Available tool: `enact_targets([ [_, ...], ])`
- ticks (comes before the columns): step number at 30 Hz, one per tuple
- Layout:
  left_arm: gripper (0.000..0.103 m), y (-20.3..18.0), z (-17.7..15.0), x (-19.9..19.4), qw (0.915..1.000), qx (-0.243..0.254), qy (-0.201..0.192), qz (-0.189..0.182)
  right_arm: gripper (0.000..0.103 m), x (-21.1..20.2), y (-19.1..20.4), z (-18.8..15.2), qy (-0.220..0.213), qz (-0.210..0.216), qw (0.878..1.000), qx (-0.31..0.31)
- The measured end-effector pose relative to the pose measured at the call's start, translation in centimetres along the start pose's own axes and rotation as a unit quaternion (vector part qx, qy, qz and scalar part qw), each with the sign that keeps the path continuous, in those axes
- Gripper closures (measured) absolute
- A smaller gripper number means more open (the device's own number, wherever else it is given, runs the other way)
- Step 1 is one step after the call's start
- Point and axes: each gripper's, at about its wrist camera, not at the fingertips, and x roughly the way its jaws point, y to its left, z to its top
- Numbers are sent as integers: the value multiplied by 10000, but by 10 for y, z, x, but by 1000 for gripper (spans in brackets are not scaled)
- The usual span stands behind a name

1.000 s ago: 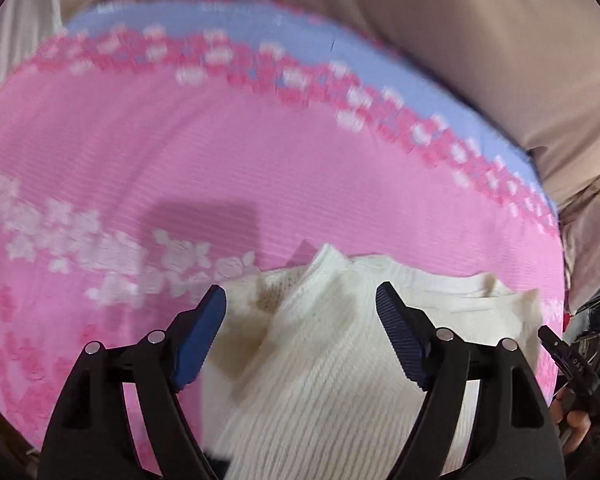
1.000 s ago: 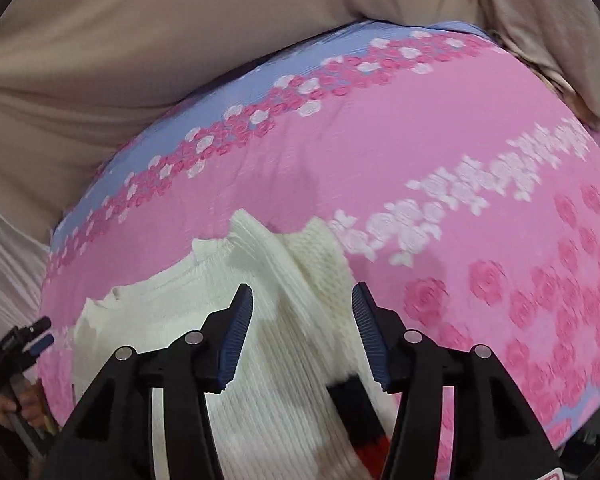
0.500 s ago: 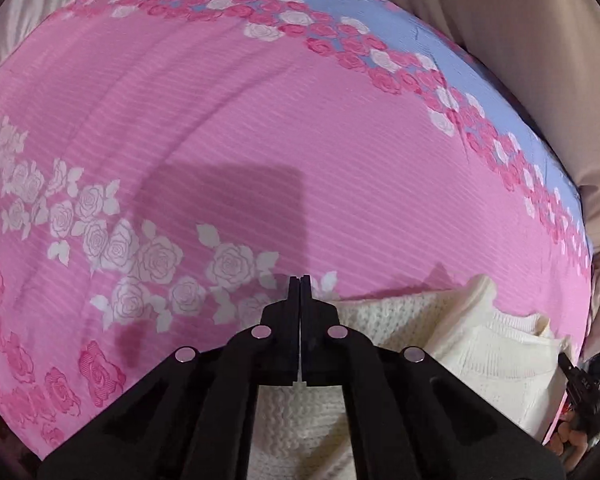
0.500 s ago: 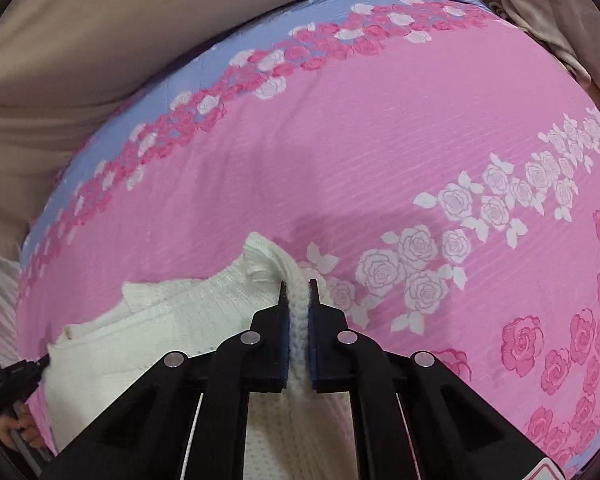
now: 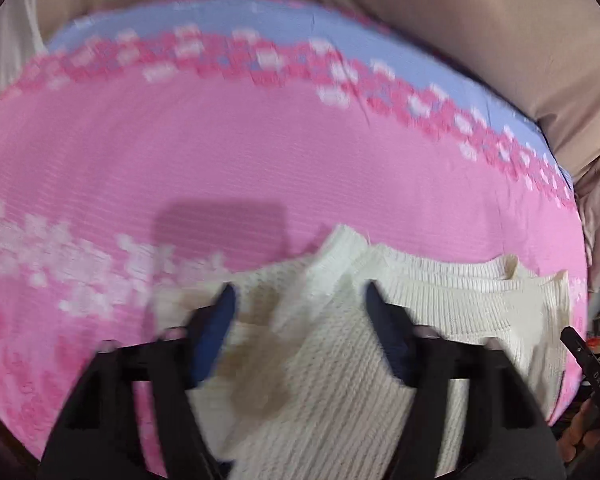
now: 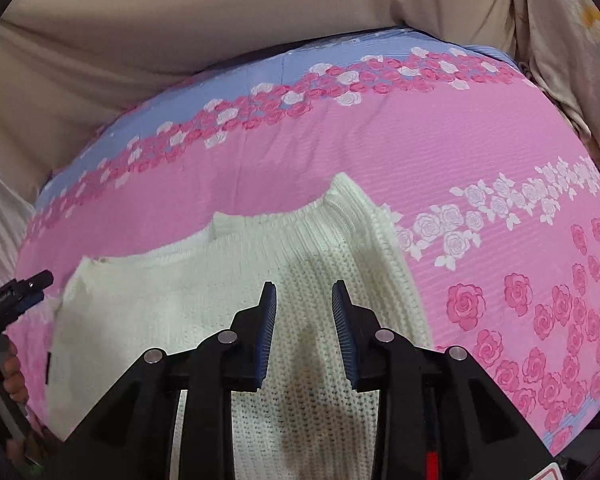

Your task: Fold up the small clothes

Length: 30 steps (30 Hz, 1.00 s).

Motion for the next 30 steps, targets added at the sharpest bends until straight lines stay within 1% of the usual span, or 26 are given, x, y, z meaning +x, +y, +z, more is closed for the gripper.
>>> enact_targets([
  [1, 95, 3, 1, 8, 9996, -97, 182, -176, 72, 3, 1, 2, 31, -49, 10000, 19],
  [2, 96, 8, 1, 9, 9989, -290, 236, -273, 72, 4, 0, 4, 19, -10, 10000, 74],
  [4, 96, 18, 1, -9, 9976, -527, -117, -443, 72, 0, -7, 10, -61, 64, 9998, 174],
  [5, 96, 26, 1, -22, 9971, -591, -284, -375, 72, -2, -9, 12, -81, 31, 9998, 181],
  [6, 96, 35, 1, -31, 9963, -706, -363, -322, 72, -5, -12, 14, -110, -9, 9998, 193],
  [7, 96, 44, 1, -33, 9956, -796, -373, -309, 72, -9, -17, 16, -164, -21, 9996, 230],
  [9, 96, 61, -1, -24, 9955, -904, -187, -225, 73, -11, -25, 16, -172, -3, 9993, 338],
  [10, 96, 63, -2, -19, 9953, -929, -116, -238, 73, -9, -30, 14, -108, 6, 9991, 412],
  [12, 96, 58, -5, -13, 9958, -883, -91, -218, 73, 3, -34, 11, 93, -5, 9986, 523],
  [14, 96, 49, -5, -10, 9969, -769, -96, -158, 72, 13, -30, 12, 184, 6, 9986, 502],
  [16, 96, 45, -1, -4, 9975, -702, -78, -93, 66, 21, -21, 19, 163, -42, 9993, 327],
  [17, 96, 44, -1, -4, 9978, -657, -77, -51, 57, 25, -18, 22, 152, -55, 9994, 304],
  [19, 96, 46, 1, -4, 9978, -658, -66, -26, 56, 41, -13, 29, 283, -23, 9992, 285],
  [20, 96, 49, 1, -4, 9977, -679, -84, -1, 78, 49, -13, 31, 395, 4, 9988, 290],
  [21, 96, 51, 1, -5, 9975, -701, -92, 25, 96, 57, -13, 32, 497, 113, 9982, 314],
  [22, 96, 54, 1, -5, 9974, -715, -89, 64, 96, 57, -17, 34, 498, 225, 9977, 398],
  [24, 96, 58, 0, -1, 9972, -742, -76, 28, 97, 40, -32, 41, 148, 312, 9971, 679],
  [25, 96, 58, 0, -1, 9973, -735, -82, 36, 97, 34, -46, 45, 46, 337, 9952, 913],
  [26, 96, 55, 1, 1, 9975, -695, -98, 90, 97, 35, -59, 48, 58, 339, 9934, 1097],
  [28, 96, 51, 2, 2, 9976, -642, -113, 213, 98, 56, -78, 47, 360, 290, 9905, 1293],
  [29, 96, 51, 3, 1, 9976, -652, -99, 230, 98, 64, -81, 45, 420, 318, 9903, 1284],
  [30, 96, 51, 3, 0, 9977, -641, -92, 197, 97, 65, -79, 46, 361, 311, 9915, 1208],
])
